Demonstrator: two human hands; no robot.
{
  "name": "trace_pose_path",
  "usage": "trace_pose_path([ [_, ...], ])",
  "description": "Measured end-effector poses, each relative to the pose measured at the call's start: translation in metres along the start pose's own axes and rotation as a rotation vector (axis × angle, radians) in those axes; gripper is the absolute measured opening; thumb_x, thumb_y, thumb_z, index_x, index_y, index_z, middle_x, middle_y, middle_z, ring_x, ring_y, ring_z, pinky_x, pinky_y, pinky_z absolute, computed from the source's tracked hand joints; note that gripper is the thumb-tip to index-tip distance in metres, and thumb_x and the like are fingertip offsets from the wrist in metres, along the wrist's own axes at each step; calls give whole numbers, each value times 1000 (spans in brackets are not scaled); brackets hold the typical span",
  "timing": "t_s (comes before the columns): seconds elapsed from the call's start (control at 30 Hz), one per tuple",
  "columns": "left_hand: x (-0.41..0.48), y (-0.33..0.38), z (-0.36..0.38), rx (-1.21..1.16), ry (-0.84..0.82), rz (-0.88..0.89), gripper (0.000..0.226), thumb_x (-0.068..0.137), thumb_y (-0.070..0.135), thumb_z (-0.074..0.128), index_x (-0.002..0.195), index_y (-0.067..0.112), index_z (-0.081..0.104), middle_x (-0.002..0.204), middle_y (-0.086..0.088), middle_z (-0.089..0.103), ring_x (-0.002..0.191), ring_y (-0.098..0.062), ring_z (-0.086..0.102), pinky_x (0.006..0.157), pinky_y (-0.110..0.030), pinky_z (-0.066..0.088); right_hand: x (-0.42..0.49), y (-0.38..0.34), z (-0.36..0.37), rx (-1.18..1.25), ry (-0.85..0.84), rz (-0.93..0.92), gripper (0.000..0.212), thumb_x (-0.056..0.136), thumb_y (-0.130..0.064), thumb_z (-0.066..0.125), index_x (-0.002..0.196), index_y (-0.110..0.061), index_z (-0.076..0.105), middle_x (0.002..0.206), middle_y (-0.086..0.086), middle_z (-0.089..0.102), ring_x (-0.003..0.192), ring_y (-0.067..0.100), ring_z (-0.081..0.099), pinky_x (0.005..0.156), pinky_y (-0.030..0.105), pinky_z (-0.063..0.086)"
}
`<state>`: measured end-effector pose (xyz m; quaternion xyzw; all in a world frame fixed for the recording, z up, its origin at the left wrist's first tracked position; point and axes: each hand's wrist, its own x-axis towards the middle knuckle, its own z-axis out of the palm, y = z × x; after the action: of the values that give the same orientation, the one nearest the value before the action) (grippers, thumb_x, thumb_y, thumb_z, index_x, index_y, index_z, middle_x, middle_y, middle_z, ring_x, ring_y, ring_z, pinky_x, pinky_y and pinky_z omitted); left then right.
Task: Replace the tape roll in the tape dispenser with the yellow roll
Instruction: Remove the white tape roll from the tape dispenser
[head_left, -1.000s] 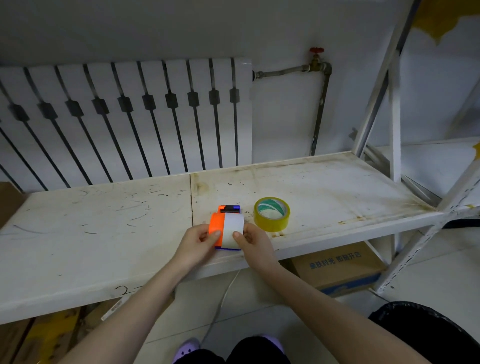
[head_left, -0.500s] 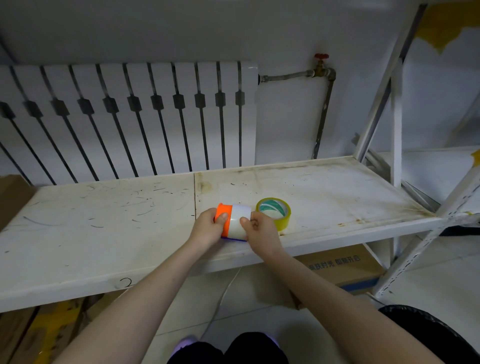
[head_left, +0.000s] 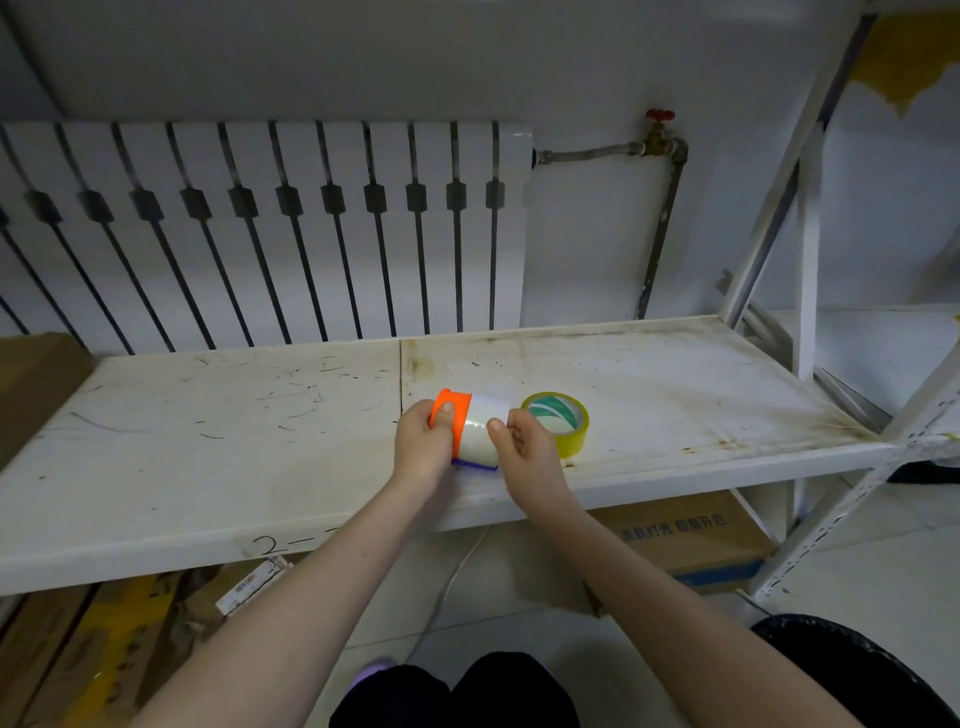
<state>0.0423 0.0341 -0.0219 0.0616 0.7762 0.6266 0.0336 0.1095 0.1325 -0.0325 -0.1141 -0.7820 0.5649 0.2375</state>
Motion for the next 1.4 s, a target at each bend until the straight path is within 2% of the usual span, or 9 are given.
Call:
trace_pose_path([
  [0.17, -2, 5, -16, -220, 104, -32, 26, 98, 23, 42, 79, 10, 54, 78, -7, 56, 73, -20, 52, 67, -33, 46, 1, 0, 10, -55, -133, -46, 8, 88, -15, 62, 95, -12, 61, 85, 1, 64, 80, 12, 62, 71, 20, 52],
  [0.27, -4, 5, -29, -139, -87, 17, 18, 97, 24, 47, 100, 10, 58, 96, -8, 62, 87, -20, 59, 79, -32, 50, 0, -1, 12, 14, -35, 17, 2, 89, -12, 59, 91, -12, 60, 79, 0, 63, 81, 17, 63, 76, 30, 54],
  [0.4, -8, 4, -35, 59, -177, 98, 18, 93, 19, 53, 108, 9, 57, 100, -8, 64, 93, -22, 61, 79, -29, 51, -1, 0, 16, -81, -44, 4, 11, 93, -16, 55, 83, -13, 53, 69, -6, 55, 66, 5, 54, 62, 15, 46],
  [0.53, 1, 6, -51, 142, -303, 149, 20, 94, 23, 51, 104, 6, 57, 96, -14, 66, 91, -27, 62, 83, -36, 50, 3, -8, 10, -181, -134, -62, 23, 94, -17, 53, 73, -23, 43, 66, -5, 47, 63, 7, 45, 61, 18, 39],
  [0.67, 5, 6, -63, 116, -433, 109, 23, 95, 25, 49, 111, 10, 56, 107, -8, 66, 97, -16, 61, 82, -25, 49, 7, -15, 5, -222, -215, -83, 28, 94, -18, 52, 71, -28, 40, 67, -9, 48, 68, 6, 49, 61, 17, 42],
  [0.87, 7, 3, -62, -50, -409, 19, 22, 94, 22, 50, 111, 12, 60, 110, -11, 67, 103, -23, 63, 90, -34, 52, 3, -15, 10, -153, -130, -69, 11, 91, -20, 58, 82, -23, 51, 73, -11, 54, 73, 6, 54, 62, 11, 46],
  [0.97, 7, 3, -53, -270, -231, -48, 14, 93, 18, 54, 101, 10, 63, 97, -12, 68, 92, -24, 64, 83, -33, 53, -2, -13, 19, -57, 58, 87, 25, 88, -32, 61, 105, -15, 53, 88, -4, 58, 80, 7, 57, 66, 12, 45],
  [1.17, -2, 13, -37, -526, -188, -166, 10, 94, 14, 52, 99, 14, 60, 91, -2, 68, 85, -17, 65, 65, -27, 57, 1, -14, 37, 347, -113, 578, 60, 85, -44, 62, 135, -20, 38, 133, 5, 47, 118, 28, 52, 90, 41, 47],
  [1.4, -2, 14, -36, -520, -185, -296, 28, 93, 23, 54, 120, 17, 51, 111, -6, 64, 102, -24, 63, 84, -41, 56, 0, -3, 40, 523, -41, 619, 39, 86, -32, 65, 117, -18, 48, 119, 11, 58, 109, 30, 60, 86, 39, 52],
])
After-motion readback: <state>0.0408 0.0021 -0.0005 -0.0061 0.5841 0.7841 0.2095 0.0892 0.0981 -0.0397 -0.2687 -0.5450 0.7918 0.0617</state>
